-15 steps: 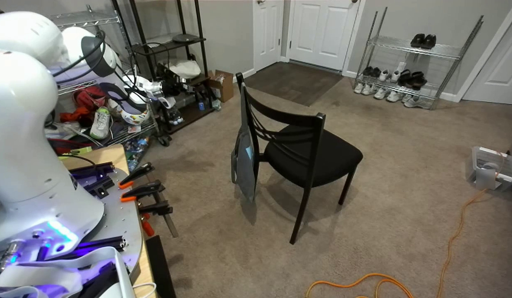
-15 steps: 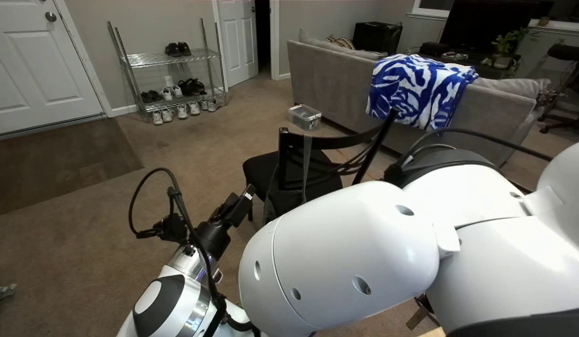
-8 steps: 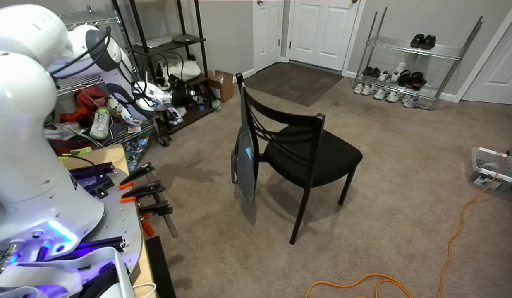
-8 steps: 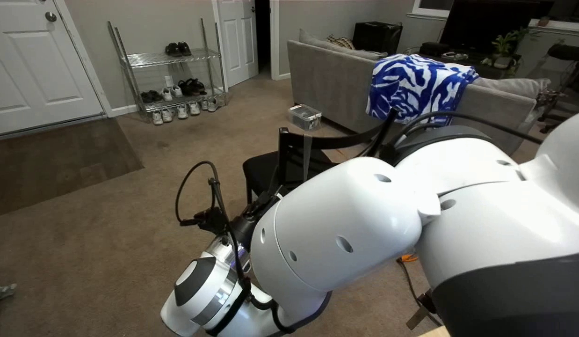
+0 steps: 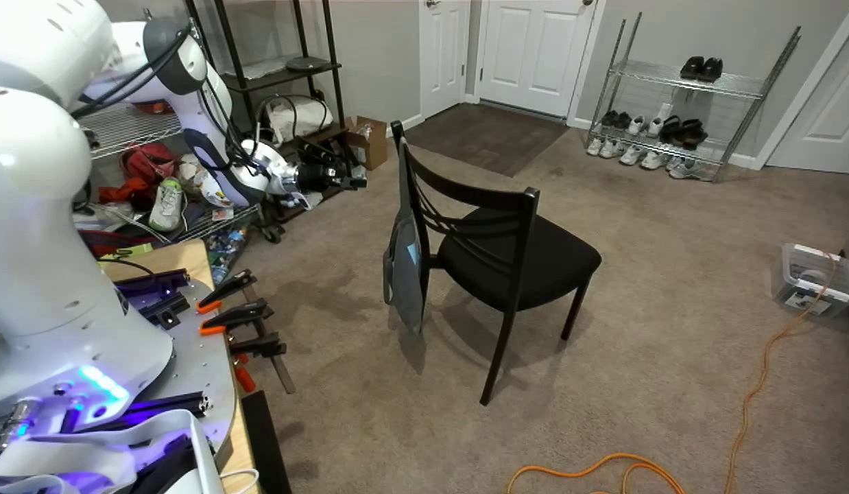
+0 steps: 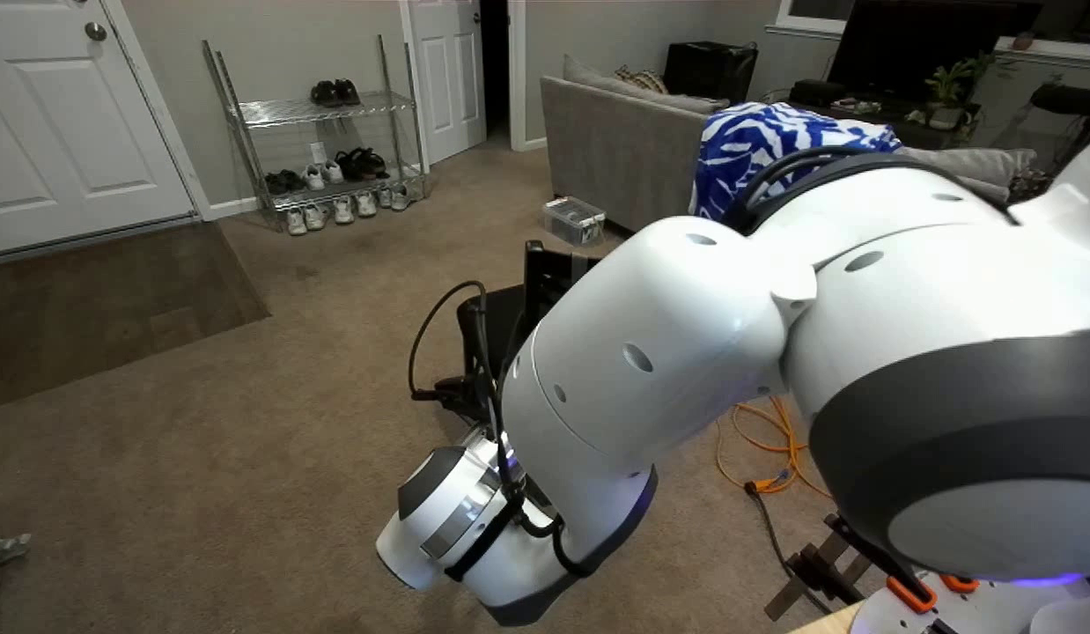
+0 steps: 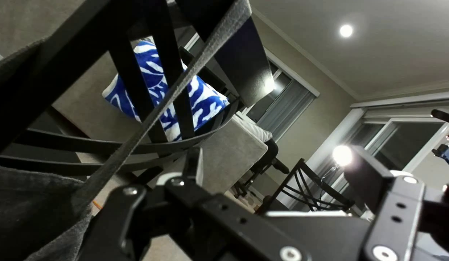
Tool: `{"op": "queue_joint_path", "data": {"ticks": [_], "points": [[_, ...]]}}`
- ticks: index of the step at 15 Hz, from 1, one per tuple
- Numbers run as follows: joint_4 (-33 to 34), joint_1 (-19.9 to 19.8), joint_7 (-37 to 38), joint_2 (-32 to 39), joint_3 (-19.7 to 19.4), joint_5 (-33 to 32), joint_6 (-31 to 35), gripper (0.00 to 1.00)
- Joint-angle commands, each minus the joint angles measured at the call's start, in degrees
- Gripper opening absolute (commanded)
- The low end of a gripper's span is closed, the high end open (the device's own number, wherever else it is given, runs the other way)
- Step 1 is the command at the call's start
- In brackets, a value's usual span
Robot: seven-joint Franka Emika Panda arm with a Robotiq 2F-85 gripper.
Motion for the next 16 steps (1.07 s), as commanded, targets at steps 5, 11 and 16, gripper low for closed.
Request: {"op": "queue_joint_path", "data": {"ticks": [5, 11, 16], "points": [[1.3, -1.3, -0.2, 0.4, 4.5, -8.4, -0.8, 1.0], [1.9, -2.6, 0.4, 2.0, 5.3, -22.2, 0.7, 1.0], [0.1, -6.2, 2.1, 2.7, 5.5, -25.3, 1.0, 1.0]]}}
